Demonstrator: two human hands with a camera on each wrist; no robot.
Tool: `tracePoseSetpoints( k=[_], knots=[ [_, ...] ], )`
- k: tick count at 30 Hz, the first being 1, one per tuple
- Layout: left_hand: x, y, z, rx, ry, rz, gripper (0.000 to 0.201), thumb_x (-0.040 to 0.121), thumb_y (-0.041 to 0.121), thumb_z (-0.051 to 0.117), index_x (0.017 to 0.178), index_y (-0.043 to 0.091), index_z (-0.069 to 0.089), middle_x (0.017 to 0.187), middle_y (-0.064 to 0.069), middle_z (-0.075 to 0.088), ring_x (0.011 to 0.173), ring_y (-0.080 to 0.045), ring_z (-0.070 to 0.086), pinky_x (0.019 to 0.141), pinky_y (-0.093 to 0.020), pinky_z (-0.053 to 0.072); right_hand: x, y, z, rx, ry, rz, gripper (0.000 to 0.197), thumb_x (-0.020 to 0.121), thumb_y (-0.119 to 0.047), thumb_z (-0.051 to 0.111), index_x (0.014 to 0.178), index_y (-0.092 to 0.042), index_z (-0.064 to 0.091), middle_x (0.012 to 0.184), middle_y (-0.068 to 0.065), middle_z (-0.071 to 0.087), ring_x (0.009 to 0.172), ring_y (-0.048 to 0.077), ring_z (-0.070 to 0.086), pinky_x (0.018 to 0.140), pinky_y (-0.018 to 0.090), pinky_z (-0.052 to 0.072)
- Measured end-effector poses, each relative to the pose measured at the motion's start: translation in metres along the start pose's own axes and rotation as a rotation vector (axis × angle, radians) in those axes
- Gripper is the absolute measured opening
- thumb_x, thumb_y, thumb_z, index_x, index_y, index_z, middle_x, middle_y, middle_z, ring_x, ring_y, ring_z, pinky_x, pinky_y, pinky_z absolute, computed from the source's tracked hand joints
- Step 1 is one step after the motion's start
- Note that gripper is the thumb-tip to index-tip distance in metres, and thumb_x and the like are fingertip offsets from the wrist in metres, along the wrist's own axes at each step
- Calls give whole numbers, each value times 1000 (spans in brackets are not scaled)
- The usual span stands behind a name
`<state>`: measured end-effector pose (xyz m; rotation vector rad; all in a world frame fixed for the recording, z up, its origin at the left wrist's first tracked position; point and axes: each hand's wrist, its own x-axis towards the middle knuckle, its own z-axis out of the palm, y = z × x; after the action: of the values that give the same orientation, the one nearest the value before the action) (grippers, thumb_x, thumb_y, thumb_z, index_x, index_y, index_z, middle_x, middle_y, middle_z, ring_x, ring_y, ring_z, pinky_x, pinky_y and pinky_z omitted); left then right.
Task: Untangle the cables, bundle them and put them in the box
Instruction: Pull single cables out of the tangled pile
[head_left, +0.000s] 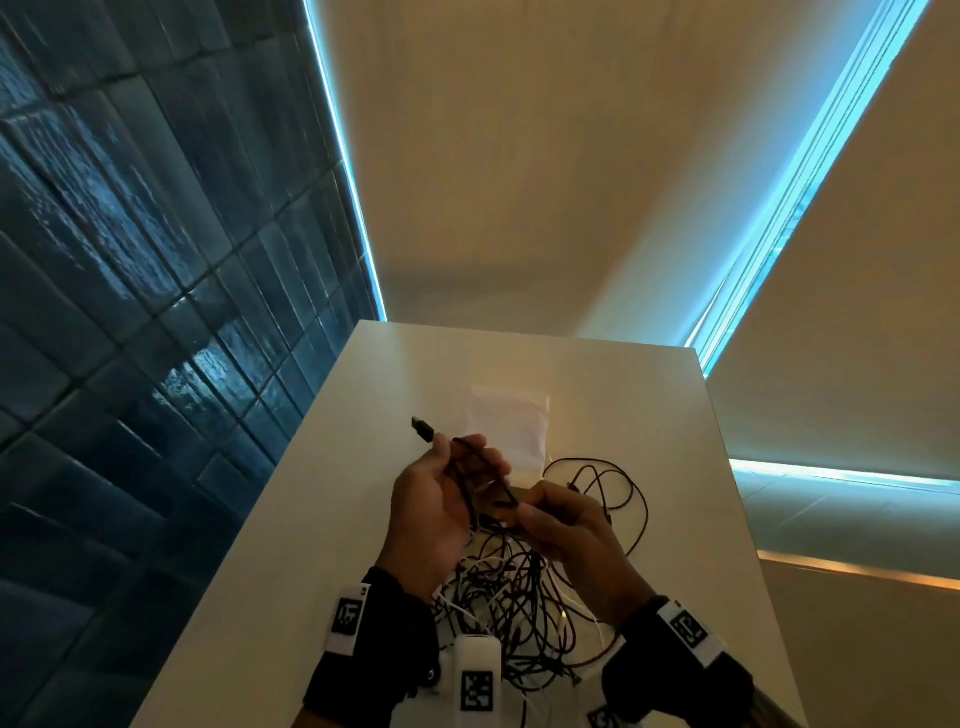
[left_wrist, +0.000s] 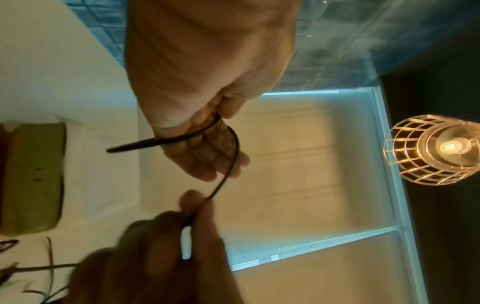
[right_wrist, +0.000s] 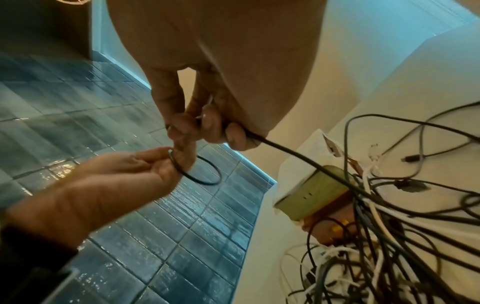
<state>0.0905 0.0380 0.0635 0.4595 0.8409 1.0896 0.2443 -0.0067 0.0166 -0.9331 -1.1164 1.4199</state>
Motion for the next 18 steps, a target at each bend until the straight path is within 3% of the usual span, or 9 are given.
tracePoseSetpoints(
  k=[3, 5, 8, 10, 14, 18],
  knots=[
    [-1, 6, 8, -43, -34, -8, 39, 103, 33, 34, 81, 9, 55, 59, -2, 47, 51, -16, 47, 58, -30, 46, -4, 13, 0, -15, -51, 62, 12, 90, -13, 60, 81, -7, 64, 71, 3, 56, 61, 8, 47, 58, 16, 41],
    [-1, 9, 13, -29, -70, 13, 36, 102, 32, 36, 75, 12, 51, 56, 3, 35, 45, -9, 32, 46, -23, 31, -5, 22, 0, -83, -127, 119, 18, 95, -15, 55, 83, -4, 62, 69, -6, 59, 60, 5, 49, 58, 15, 41],
    [-2, 19, 16, 13, -135, 93, 38, 102, 31, 36, 70, 15, 48, 55, 6, 30, 44, -6, 23, 45, -23, 17, -7, 43, -8, -189, -130, 205, 26, 96, -27, 52, 79, -11, 64, 70, -7, 61, 61, 4, 51, 59, 17, 41],
    [-3, 30, 16, 58, -158, 148, 38, 103, 31, 35, 70, 16, 47, 54, 6, 30, 43, -6, 22, 44, -23, 15, -10, 60, -19, -234, -91, 233, 31, 97, -29, 52, 71, -19, 62, 66, -6, 56, 60, 6, 48, 60, 19, 40],
    [-10, 48, 17, 152, -137, 221, 39, 104, 31, 34, 70, 16, 46, 54, 6, 29, 42, -6, 21, 40, -20, 17, -10, 79, -31, -204, -3, 290, 33, 93, -29, 54, 67, -8, 57, 62, -3, 51, 65, 16, 49, 66, 25, 45],
    [-19, 66, 24, 178, -115, 308, 40, 104, 30, 32, 70, 16, 46, 52, 7, 30, 41, -4, 21, 37, -18, 18, -8, 83, -36, -250, 16, 308, 35, 99, -21, 50, 67, -8, 54, 62, 0, 47, 60, 12, 44, 62, 22, 41]
  ],
)
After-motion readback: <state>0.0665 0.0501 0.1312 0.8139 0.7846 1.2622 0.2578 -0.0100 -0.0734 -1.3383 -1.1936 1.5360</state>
